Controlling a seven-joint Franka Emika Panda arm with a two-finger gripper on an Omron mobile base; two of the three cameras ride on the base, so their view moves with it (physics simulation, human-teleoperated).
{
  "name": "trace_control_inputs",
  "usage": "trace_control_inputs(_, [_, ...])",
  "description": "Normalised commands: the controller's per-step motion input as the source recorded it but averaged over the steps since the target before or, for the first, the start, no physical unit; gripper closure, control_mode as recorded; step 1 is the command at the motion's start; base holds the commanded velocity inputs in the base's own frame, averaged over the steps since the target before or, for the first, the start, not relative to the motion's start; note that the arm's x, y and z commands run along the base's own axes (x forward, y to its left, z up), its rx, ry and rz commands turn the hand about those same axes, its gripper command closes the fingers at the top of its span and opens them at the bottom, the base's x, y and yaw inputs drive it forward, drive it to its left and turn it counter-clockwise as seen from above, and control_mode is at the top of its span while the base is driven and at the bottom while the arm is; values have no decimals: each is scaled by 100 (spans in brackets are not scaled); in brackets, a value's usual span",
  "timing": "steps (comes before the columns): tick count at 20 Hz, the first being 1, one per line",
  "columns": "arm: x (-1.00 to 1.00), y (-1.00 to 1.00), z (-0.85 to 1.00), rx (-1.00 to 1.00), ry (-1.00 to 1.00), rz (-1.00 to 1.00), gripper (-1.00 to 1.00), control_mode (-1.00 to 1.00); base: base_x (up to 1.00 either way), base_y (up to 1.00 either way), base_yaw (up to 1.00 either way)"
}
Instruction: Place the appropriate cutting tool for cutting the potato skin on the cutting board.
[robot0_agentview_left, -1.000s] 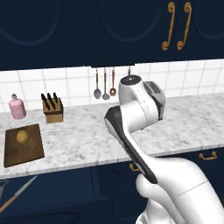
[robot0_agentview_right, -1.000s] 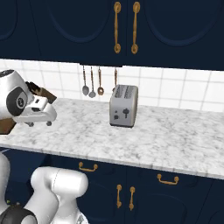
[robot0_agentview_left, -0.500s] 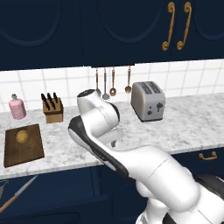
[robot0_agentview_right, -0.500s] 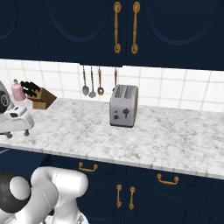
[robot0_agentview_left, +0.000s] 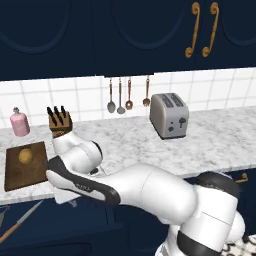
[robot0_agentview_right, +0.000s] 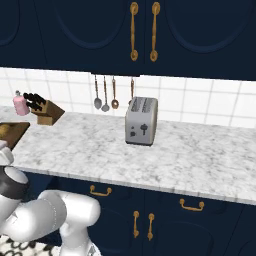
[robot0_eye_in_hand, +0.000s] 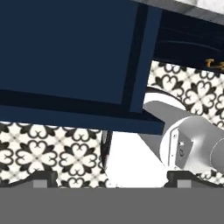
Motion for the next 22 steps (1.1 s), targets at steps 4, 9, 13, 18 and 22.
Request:
trace_control_inputs(4, [-28, 91, -72, 6, 12, 0, -100, -100, 0, 0, 0])
trace_control_inputs(9, [3, 70, -33, 2, 7, -1, -100, -100, 0, 0, 0])
trace_control_inputs(13, [29, 49, -23, 0, 2, 0, -100, -100, 0, 0, 0])
trace_control_inputs(18, [32, 38, -42, 1, 6, 0, -100, -100, 0, 0, 0])
trace_control_inputs(22, [26, 24, -46, 6, 4, 0, -100, -100, 0, 0, 0])
